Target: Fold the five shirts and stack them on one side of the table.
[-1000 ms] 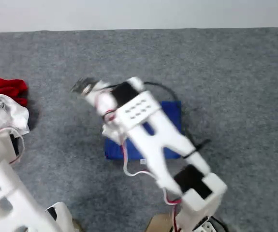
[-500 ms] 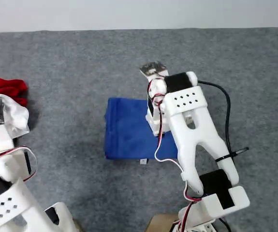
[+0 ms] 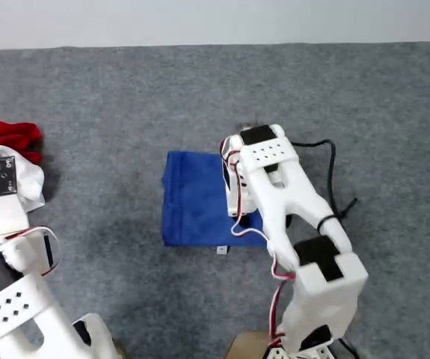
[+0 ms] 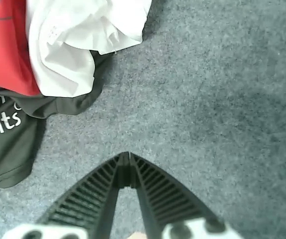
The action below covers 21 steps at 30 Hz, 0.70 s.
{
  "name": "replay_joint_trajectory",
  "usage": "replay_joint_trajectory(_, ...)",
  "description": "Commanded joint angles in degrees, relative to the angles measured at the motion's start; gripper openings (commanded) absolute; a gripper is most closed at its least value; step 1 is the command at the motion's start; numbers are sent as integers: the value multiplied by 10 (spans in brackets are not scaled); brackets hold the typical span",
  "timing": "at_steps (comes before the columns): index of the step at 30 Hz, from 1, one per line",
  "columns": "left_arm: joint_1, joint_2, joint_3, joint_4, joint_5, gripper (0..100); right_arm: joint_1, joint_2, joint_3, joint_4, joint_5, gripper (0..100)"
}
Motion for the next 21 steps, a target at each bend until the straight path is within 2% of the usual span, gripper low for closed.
replay_joint_trajectory(1,1,3,7,-25,-7,7,13,29,-45,-8,-5,280)
replay_joint_trajectory(10,1,3,9,-26,-7,7,20,150,-112,-7,0,269)
replay_joint_trajectory(12,1,3,9,-26,-7,7,20,166,-113,-7,16,213)
replay_joint_trajectory(16,1,3,9,-26,-7,7,21,181,-113,0,55,15)
replay_joint_trajectory(21,1,3,11,-26,-7,7,30,175,-121,26,63,9)
